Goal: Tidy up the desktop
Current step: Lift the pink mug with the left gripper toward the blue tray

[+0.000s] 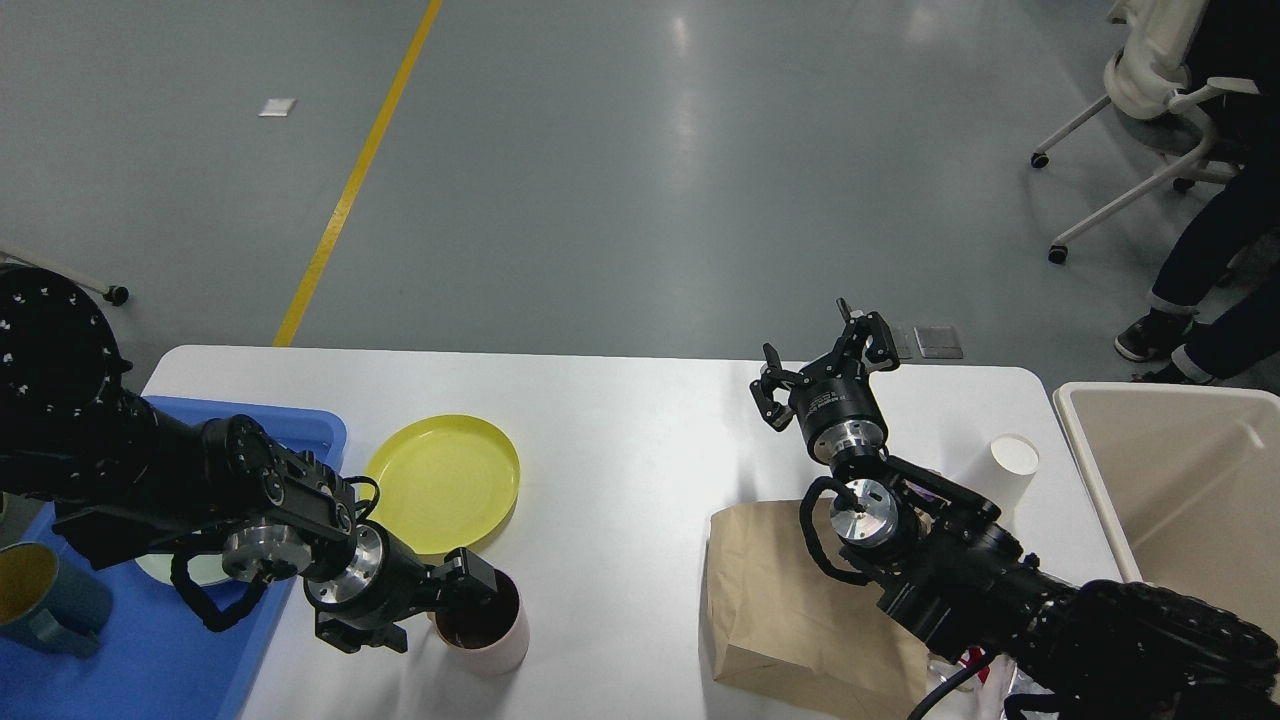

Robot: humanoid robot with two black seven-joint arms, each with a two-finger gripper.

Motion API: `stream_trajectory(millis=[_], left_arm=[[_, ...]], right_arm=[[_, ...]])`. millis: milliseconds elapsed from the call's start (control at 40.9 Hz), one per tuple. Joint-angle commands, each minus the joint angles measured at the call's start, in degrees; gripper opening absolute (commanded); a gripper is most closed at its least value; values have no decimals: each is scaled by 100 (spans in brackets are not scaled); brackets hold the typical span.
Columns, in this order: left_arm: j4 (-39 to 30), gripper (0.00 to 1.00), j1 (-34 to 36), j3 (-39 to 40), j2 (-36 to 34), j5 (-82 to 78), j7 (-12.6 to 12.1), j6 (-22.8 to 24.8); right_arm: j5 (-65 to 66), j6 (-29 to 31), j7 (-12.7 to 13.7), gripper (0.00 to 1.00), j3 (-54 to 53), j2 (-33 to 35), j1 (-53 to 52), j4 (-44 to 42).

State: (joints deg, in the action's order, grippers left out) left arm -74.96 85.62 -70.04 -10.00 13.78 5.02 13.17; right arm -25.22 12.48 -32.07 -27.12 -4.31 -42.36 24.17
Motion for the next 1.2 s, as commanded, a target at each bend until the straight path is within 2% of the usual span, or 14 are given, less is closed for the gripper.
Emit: stream_trajectory(millis=[0,171,318,342,538,587,660,782,855,1173], left_arm=[[8,94,-81,26,16,142,8,-174],[17,92,-151,61,16,371,17,-324],[26,78,-230,70,25,380,34,-394],[26,72,-265,78,25,380,43,-412],[17,55,-415,175,148,380,34,-526],[17,46,-423,184,165,380,34,-526],[17,26,-423,193,165,380,43,-570],[8,14,-423,193,165,362,17,-579],[8,0,-423,175,165,353,-1,-561],[-80,0,-371,105,113,292,-27,-421]], right_arm=[[0,0,-1,100,5,0,0,0],[0,0,-1,100,5,0,0,0],[0,0,-1,100,-3,0,0,9],[0,0,-1,100,-3,0,0,9],[0,0,-1,100,-3,0,0,9],[0,0,-1,100,-3,0,0,9],[0,0,-1,100,-3,0,0,9],[0,0,-1,100,-3,0,0,9],[0,0,-1,100,-3,0,0,9],[0,0,-1,100,-3,0,0,9]])
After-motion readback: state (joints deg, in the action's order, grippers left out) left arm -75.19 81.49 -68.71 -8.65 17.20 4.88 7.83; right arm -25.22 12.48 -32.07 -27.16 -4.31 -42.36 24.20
